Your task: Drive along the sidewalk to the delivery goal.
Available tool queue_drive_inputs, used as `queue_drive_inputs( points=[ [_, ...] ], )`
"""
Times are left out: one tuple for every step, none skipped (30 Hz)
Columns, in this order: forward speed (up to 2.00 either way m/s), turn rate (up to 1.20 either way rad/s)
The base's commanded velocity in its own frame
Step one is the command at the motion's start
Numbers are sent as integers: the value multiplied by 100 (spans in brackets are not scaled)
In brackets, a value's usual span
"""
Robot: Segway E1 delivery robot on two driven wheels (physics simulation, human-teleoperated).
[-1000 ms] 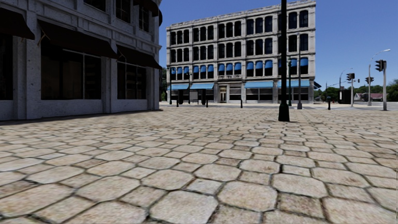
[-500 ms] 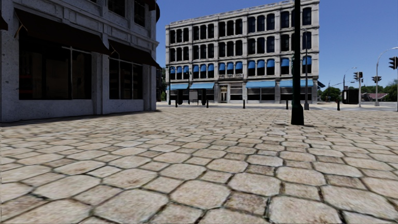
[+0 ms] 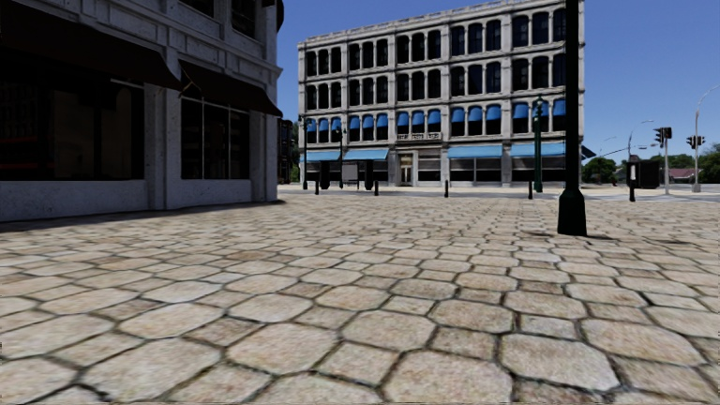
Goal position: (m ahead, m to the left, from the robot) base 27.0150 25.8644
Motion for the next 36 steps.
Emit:
queue_drive_inputs(
  points=[
    [200,0],
    [200,0],
    [200,0],
    [200,0],
    [200,0],
    [200,0],
    [200,0],
    [200,0],
    [200,0],
    [200,0],
    [200,0],
    [200,0],
    [200,0],
    [200,0],
    [200,0],
    [200,0],
    [200,0],
    [200,0],
    [200,0],
    [200,0],
    [200,0],
    [200,0],
    [200,0],
    [200,0],
    [200,0],
    [200,0],
    [200,0],
    [200,0],
    [200,0],
    [200,0],
    [200,0],
    [200,0],
    [200,0],
    [200,0],
    [200,0],
    [200,0]
  ],
)
